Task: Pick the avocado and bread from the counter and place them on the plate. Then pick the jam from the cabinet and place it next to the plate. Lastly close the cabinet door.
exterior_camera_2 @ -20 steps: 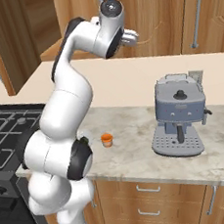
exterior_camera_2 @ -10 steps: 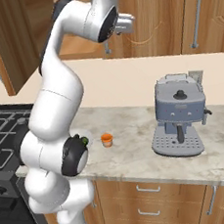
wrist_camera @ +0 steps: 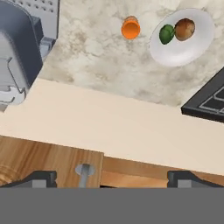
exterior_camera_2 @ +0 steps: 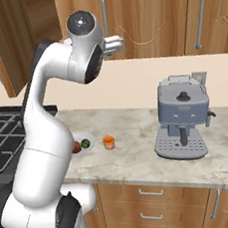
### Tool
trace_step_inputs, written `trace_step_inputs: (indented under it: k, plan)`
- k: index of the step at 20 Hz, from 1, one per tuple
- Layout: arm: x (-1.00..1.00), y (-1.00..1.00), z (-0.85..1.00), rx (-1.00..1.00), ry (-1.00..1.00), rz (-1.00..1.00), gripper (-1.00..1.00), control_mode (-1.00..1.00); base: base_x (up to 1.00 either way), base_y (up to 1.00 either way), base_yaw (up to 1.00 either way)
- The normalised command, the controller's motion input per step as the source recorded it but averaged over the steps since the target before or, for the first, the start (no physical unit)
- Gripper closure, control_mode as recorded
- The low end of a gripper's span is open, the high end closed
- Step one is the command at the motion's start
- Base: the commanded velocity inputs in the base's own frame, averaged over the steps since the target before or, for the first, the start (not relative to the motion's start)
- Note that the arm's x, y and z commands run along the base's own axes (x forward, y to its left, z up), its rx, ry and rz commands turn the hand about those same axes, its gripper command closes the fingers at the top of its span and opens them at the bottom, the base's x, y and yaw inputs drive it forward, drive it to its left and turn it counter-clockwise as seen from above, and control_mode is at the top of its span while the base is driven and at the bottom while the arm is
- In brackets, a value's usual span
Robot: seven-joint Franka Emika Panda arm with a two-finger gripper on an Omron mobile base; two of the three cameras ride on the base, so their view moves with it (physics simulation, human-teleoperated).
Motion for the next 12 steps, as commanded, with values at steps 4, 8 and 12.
trace_step_inputs:
  k: [4,8,12]
  plan:
    - [-0.4,0.06,-0.12,-0.23,-0.2,0.06,-1.0,-1.0,0.0,0.0,0.0]
    - [-0.38,0.0,0.01,-0.18,-0.06,0.05,-1.0,-1.0,0.0,0.0,0.0]
    - [-0.59,0.1,0.02,-0.15,0.0,0.07,-1.0,-1.0,0.0,0.0,0.0]
